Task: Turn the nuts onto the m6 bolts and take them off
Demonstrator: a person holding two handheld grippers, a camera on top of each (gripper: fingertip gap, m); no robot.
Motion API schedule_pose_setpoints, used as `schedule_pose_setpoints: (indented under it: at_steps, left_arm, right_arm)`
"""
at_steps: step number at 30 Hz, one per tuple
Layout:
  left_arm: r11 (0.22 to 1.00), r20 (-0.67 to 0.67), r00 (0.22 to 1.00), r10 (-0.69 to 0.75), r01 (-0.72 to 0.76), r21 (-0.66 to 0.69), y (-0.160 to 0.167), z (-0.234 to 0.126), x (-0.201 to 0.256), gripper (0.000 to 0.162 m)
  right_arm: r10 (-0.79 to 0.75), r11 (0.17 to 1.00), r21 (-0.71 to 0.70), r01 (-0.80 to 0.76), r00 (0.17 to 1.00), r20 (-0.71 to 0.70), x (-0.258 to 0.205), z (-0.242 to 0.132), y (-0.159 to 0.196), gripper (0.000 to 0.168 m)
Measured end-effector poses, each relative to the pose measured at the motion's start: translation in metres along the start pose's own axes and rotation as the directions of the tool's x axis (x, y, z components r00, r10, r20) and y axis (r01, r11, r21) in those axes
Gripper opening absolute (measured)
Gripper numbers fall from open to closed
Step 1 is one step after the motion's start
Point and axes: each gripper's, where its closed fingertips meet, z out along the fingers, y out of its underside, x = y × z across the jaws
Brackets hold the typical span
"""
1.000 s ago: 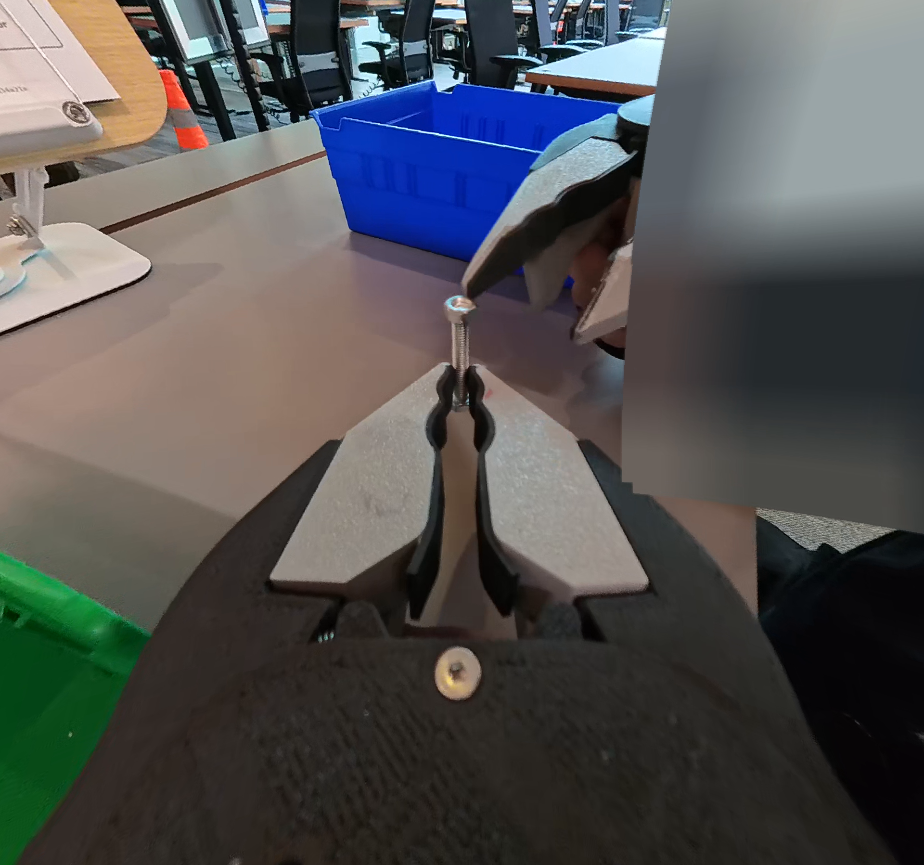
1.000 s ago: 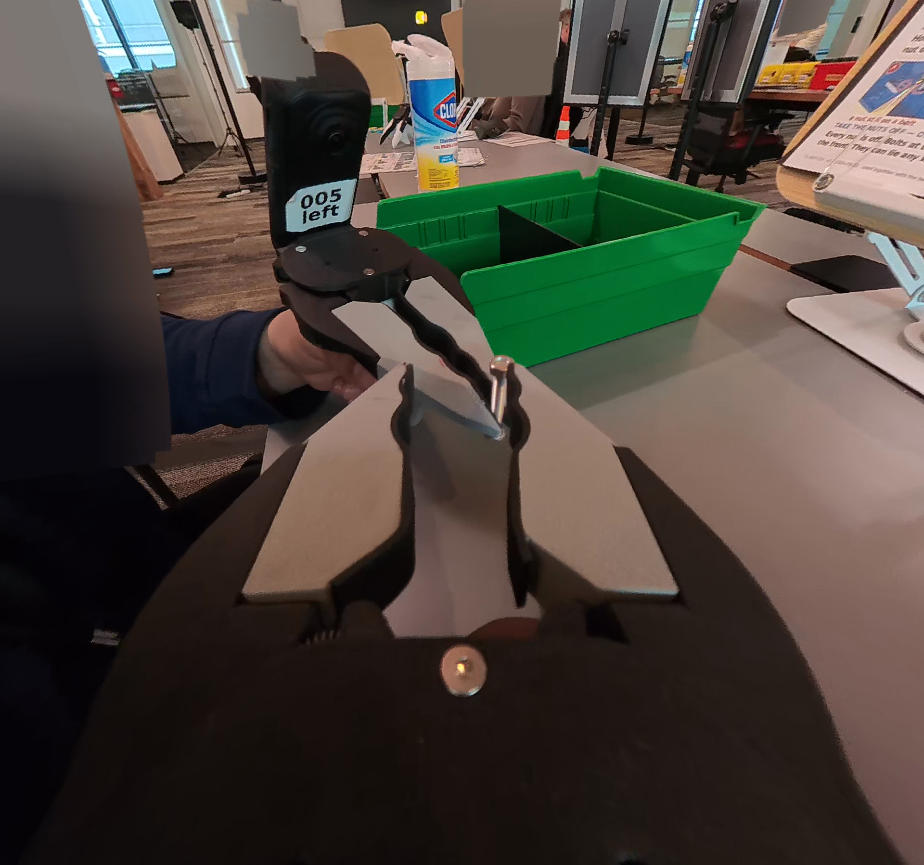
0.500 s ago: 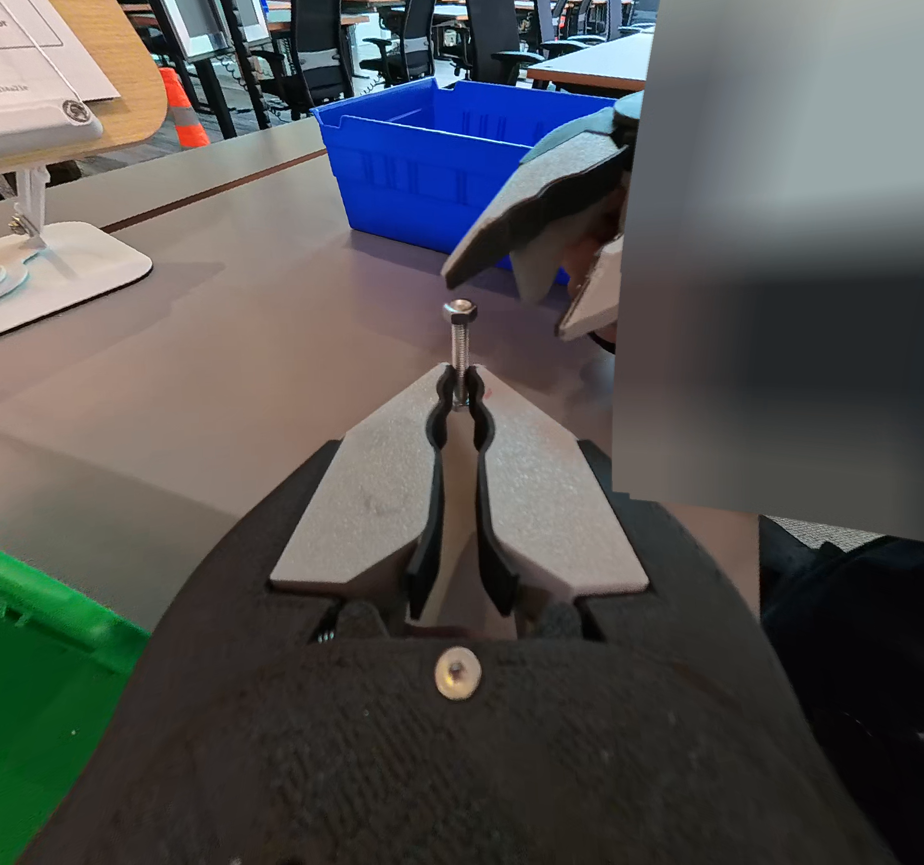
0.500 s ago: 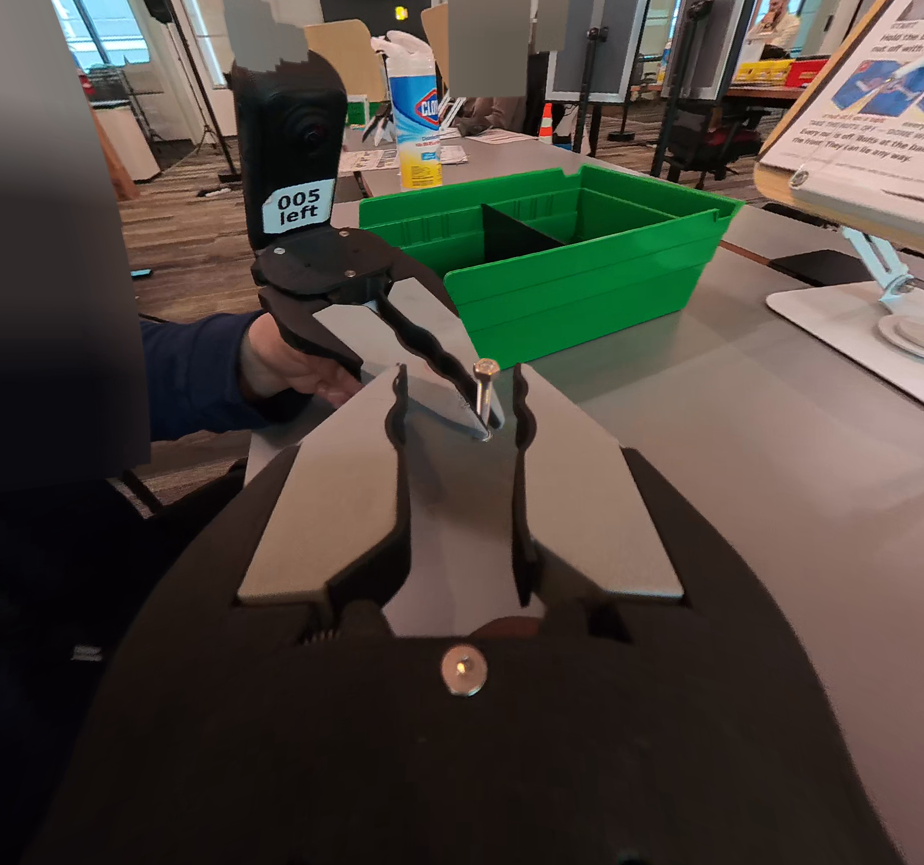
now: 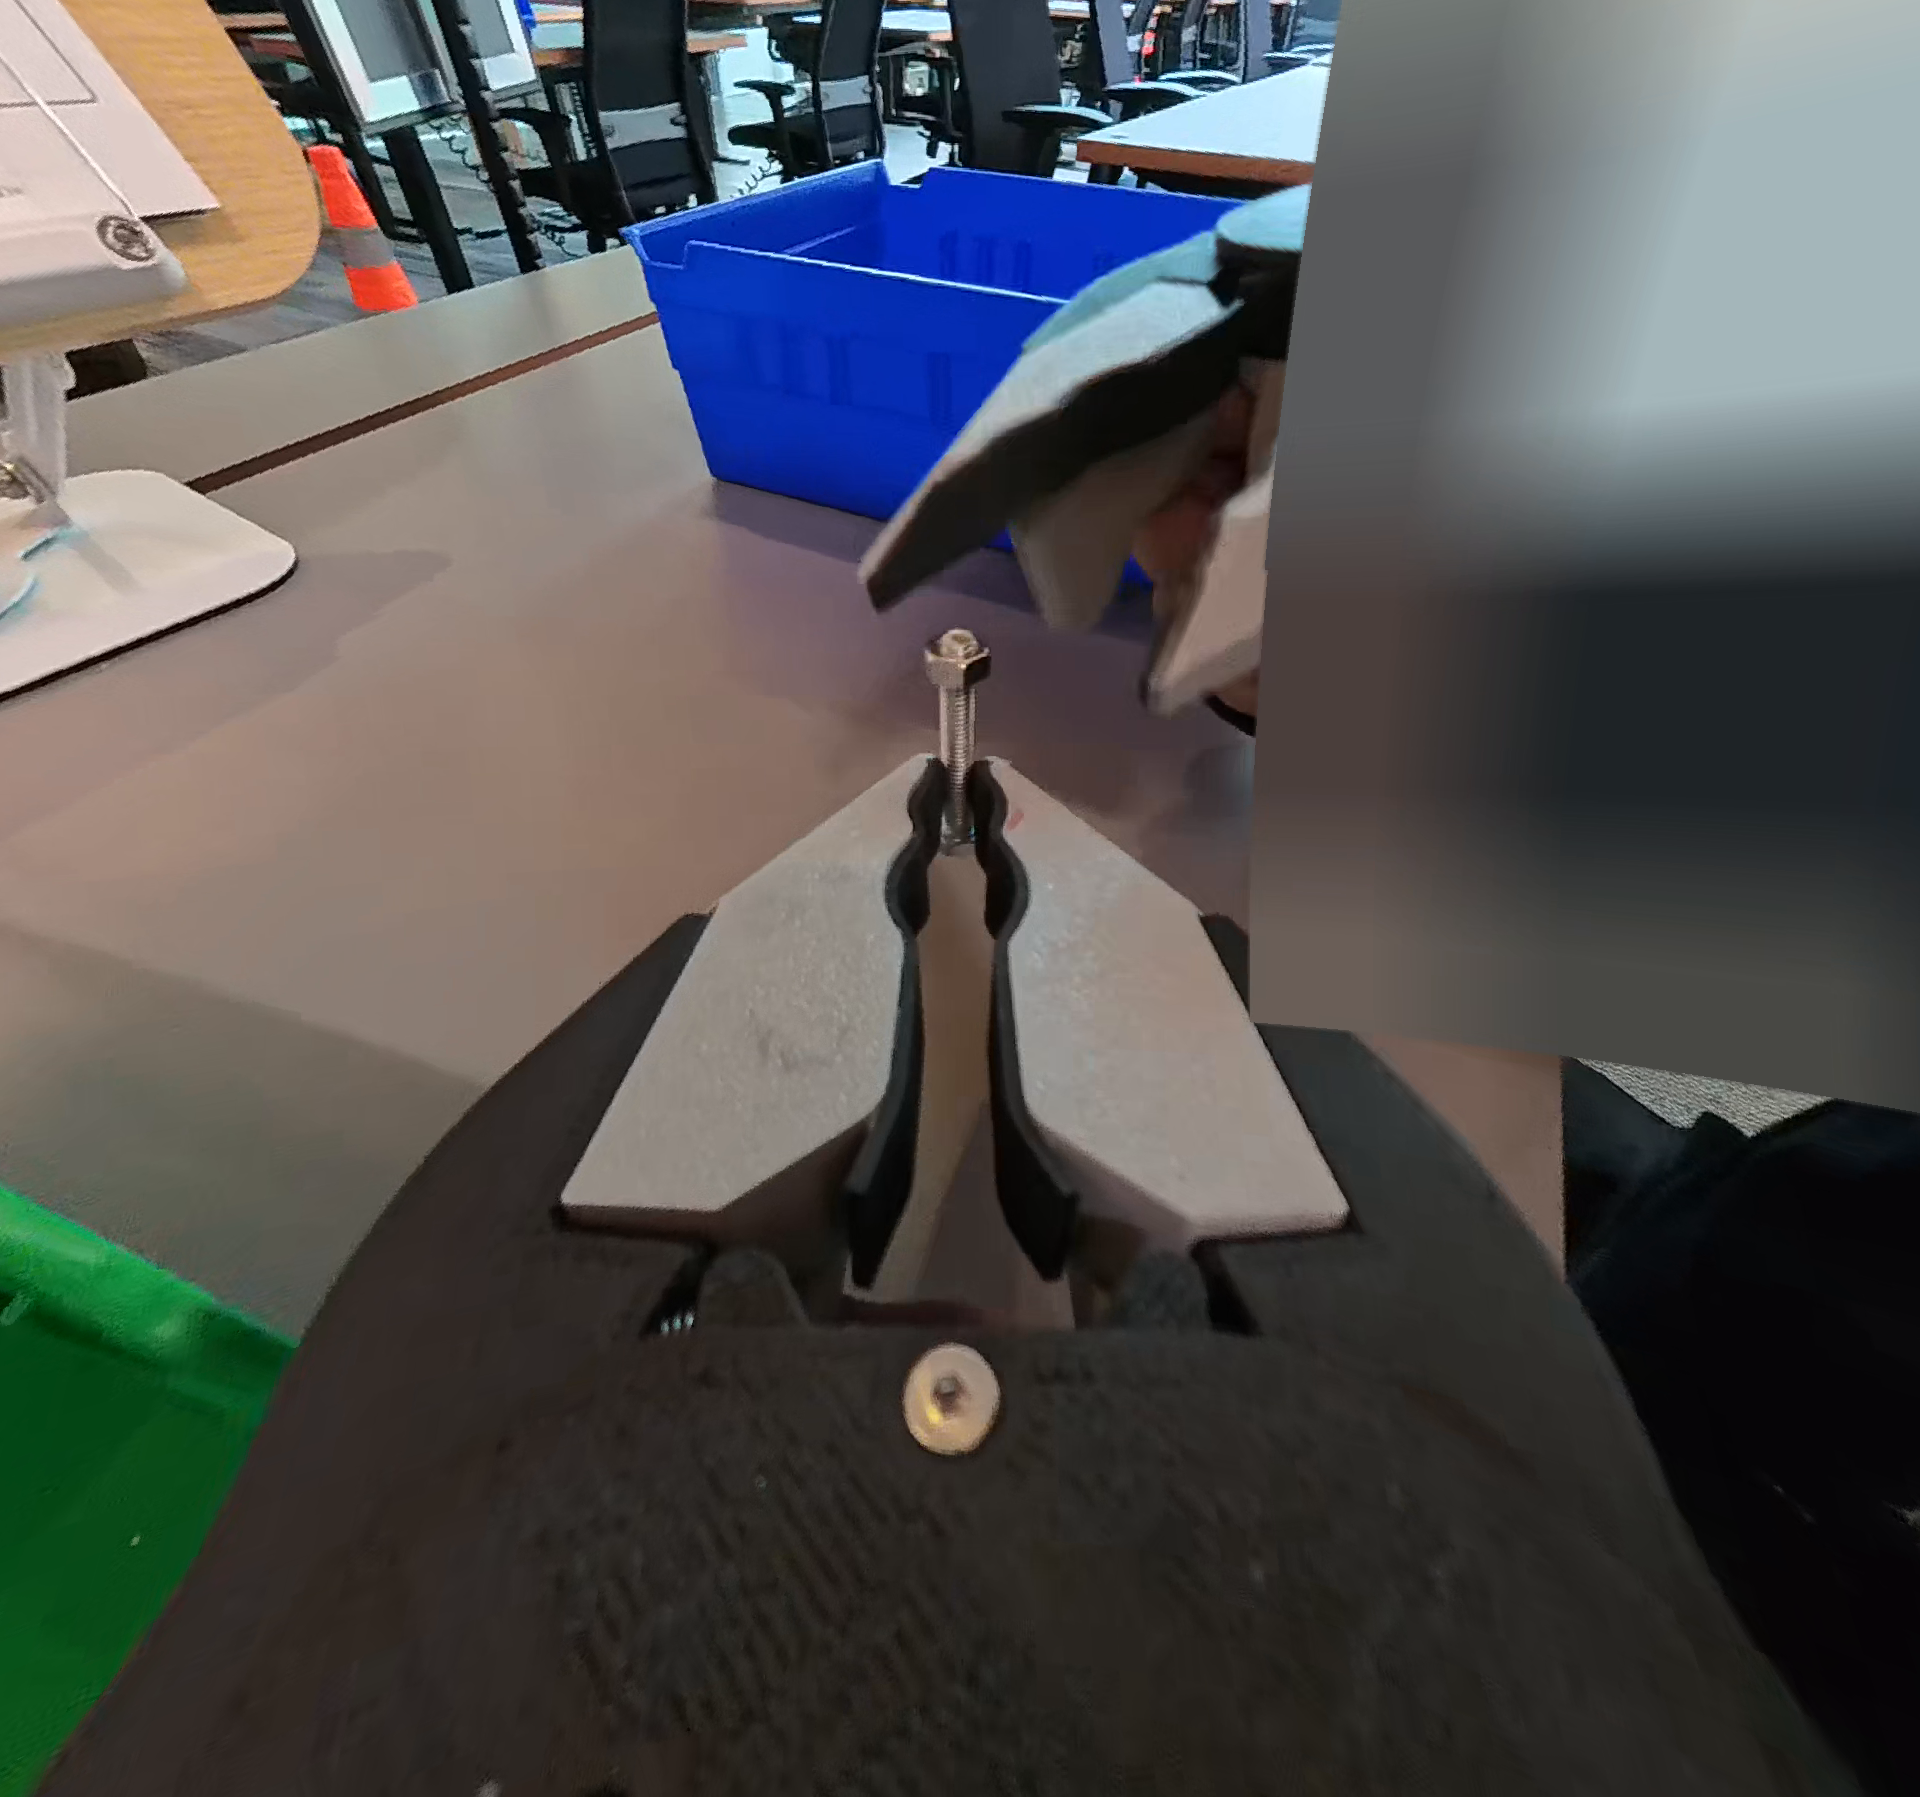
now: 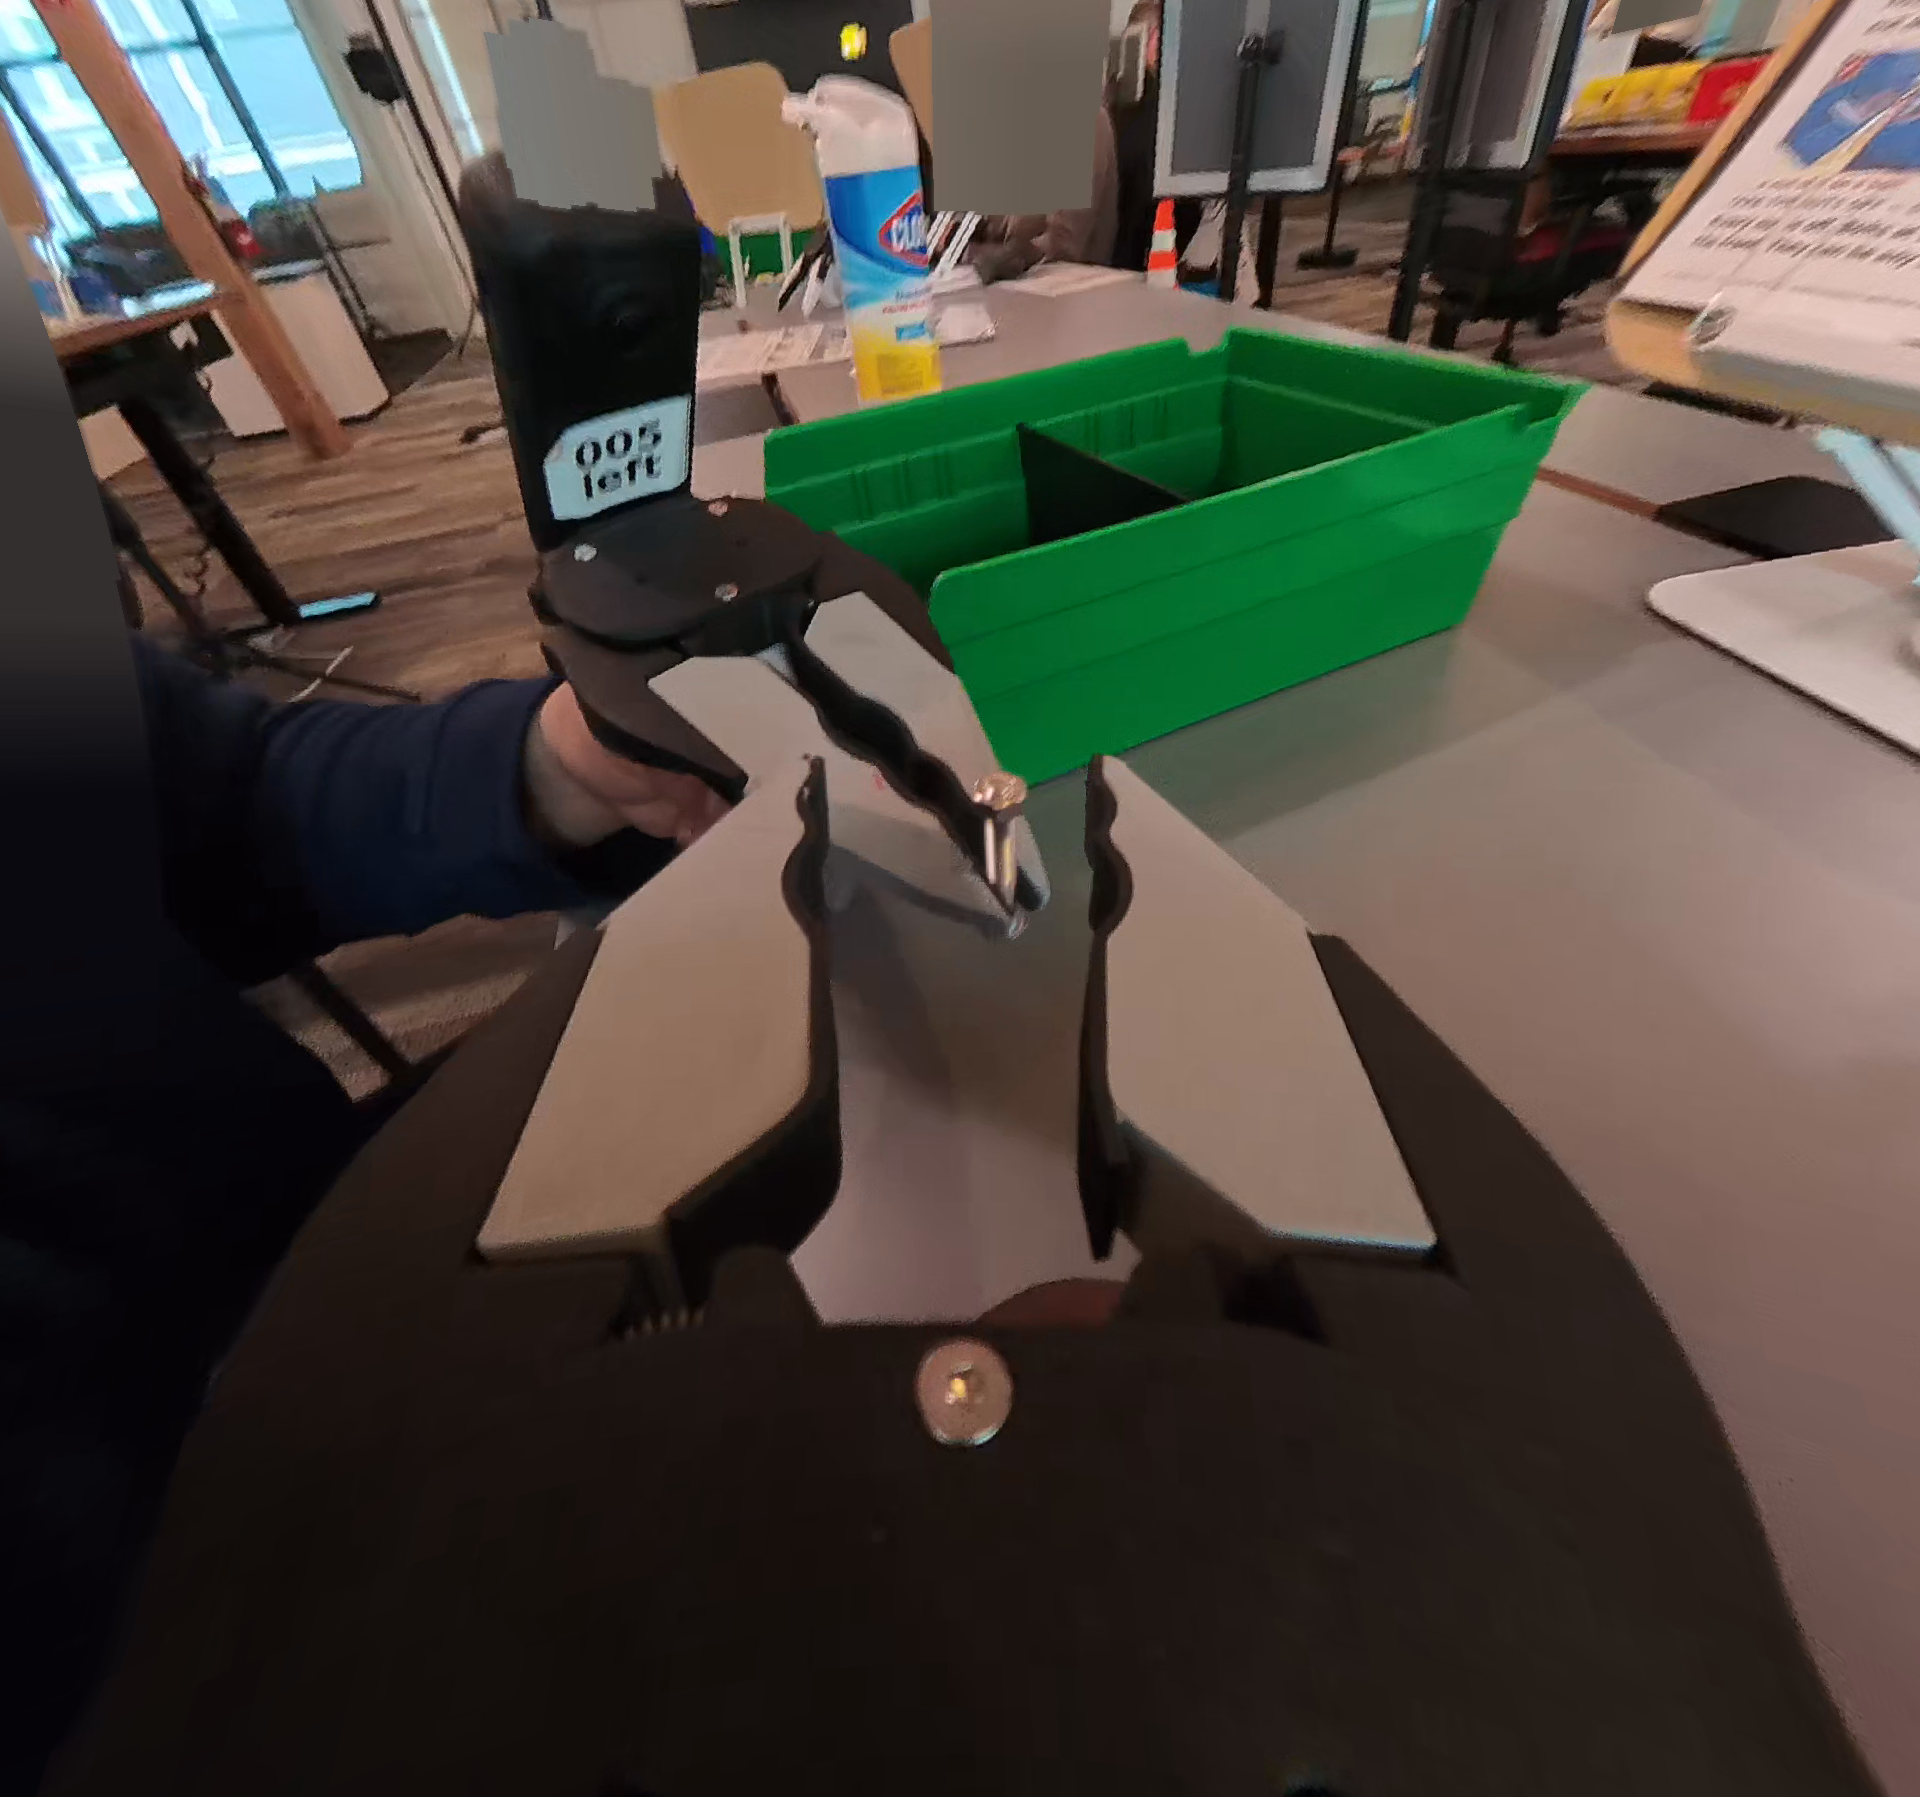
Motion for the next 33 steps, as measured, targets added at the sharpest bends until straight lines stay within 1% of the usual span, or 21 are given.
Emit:
schedule_pose_setpoints:
  at_steps: [1,2,3,4,5,7,8,10,13,15,16,18,19,21,23,25,26,27,29,31,33]
  left_arm:
    - [1.0,0.004,1.0,-0.004,0.004,0.002,0.0,0.0,-0.001,0.002]
    - [1.0,0.018,1.0,-0.014,0.014,0.001,0.0,-0.001,-0.004,0.003]
    - [0.999,0.051,0.998,-0.038,0.038,-0.001,0.001,-0.001,-0.012,0.002]
    - [0.998,0.075,0.995,-0.066,0.066,-0.004,0.002,-0.003,-0.019,0.002]
    - [0.996,0.075,0.993,-0.093,0.092,0.006,0.001,-0.004,-0.022,0.002]
    - [0.996,0.056,0.994,-0.092,0.092,0.018,0.0,-0.005,-0.019,0.002]
    - [0.997,0.055,0.996,-0.071,0.071,0.008,0.001,-0.004,-0.017,0.002]
    - [0.999,0.046,0.998,-0.036,0.036,-0.01,0.002,-0.001,-0.012,0.002]
    - [1.0,0.021,0.999,-0.024,0.024,-0.009,0.002,0.0,-0.006,0.002]
    - [0.999,0.029,0.999,-0.034,0.034,-0.007,0.002,-0.001,-0.008,0.002]
    - [0.999,0.031,0.999,-0.039,0.04,-0.004,0.001,-0.001,-0.009,0.002]
    - [0.998,0.055,0.997,-0.057,0.058,-0.006,0.002,-0.002,-0.014,0.002]
    - [0.998,0.05,0.997,-0.067,0.067,-0.005,0.002,-0.002,-0.014,0.002]
    - [0.998,0.026,0.998,-0.055,0.055,0.001,0.001,-0.002,-0.01,0.002]
    - [1.0,-0.021,0.999,-0.026,0.026,-0.011,0.002,0.0,0.001,0.002]
    - [1.0,-0.035,0.999,-0.003,0.002,-0.028,0.004,0.003,0.006,0.002]
    - [1.0,-0.034,0.999,-0.002,0.001,-0.027,0.004,0.003,0.006,0.002]
    - [1.0,-0.033,0.999,-0.007,0.007,-0.022,0.003,0.002,0.005,0.002]
    - [1.0,-0.04,0.999,-0.019,0.018,-0.019,0.003,0.002,0.006,0.003]
    - [0.999,-0.033,0.999,-0.034,0.034,0.0,0.0,0.001,0.004,0.003]
    - [0.999,-0.044,0.998,-0.045,0.046,0.029,-0.004,0.0,0.006,0.014]
  right_arm:
    - [-0.006,1.0,-0.03,0.006,1.0,0.016,-0.003,0.002,0.006,0.046]
    - [-0.01,0.999,-0.053,0.013,0.998,0.059,-0.011,0.002,0.01,0.044]
    - [-0.033,0.998,-0.044,0.038,0.992,0.122,-0.023,-0.001,0.008,0.032]
    - [-0.076,0.997,0.016,0.075,0.978,0.194,-0.039,-0.008,0.0,0.005]
    - [-0.108,0.992,0.082,0.095,0.977,0.181,-0.041,-0.013,-0.009,0.003]
    - [-0.1,0.99,0.11,0.092,0.993,0.067,-0.02,-0.016,-0.015,0.021]
    - [-0.059,0.994,0.092,0.055,0.997,0.045,-0.012,-0.015,-0.014,0.033]
    - [0.011,0.998,0.059,-0.012,1.0,0.015,0.001,-0.009,-0.009,0.037]
    - [0.011,0.999,-0.032,-0.013,0.999,-0.035,0.01,0.002,0.006,0.044]
    - [-0.002,0.998,-0.066,0.0,1.0,-0.024,0.006,0.006,0.013,0.044]
    - [-0.006,0.997,-0.074,0.008,1.0,0.03,-0.003,0.007,0.014,0.038]
    - [-0.02,0.998,-0.047,0.033,0.97,0.244,-0.04,-0.001,0.01,0.008]
    - [-0.032,0.999,-0.007,0.035,0.967,0.254,-0.043,-0.005,0.005,0.01]
    - [-0.028,0.999,0.026,0.025,0.995,0.095,-0.015,-0.006,0.0,0.028]
    - [0.022,1.0,0.014,-0.022,0.999,-0.029,0.012,-0.004,0.001,0.036]
    - [0.039,0.999,-0.015,-0.039,0.999,-0.02,0.012,0.003,0.004,0.041]
    - [0.021,0.999,-0.045,-0.02,1.0,0.015,0.005,0.007,0.008,0.033]
    - [-0.012,0.996,-0.084,0.014,1.0,0.024,0.001,0.011,0.015,0.015]
    - [-0.081,0.992,-0.098,0.077,0.996,-0.038,0.005,0.012,0.017,0.006]
    - [-0.092,0.993,-0.084,0.085,0.992,-0.08,0.009,0.011,0.013,0.006]
    - [-0.056,0.998,-0.031,0.052,0.989,-0.138,0.016,0.006,0.005,0.006]
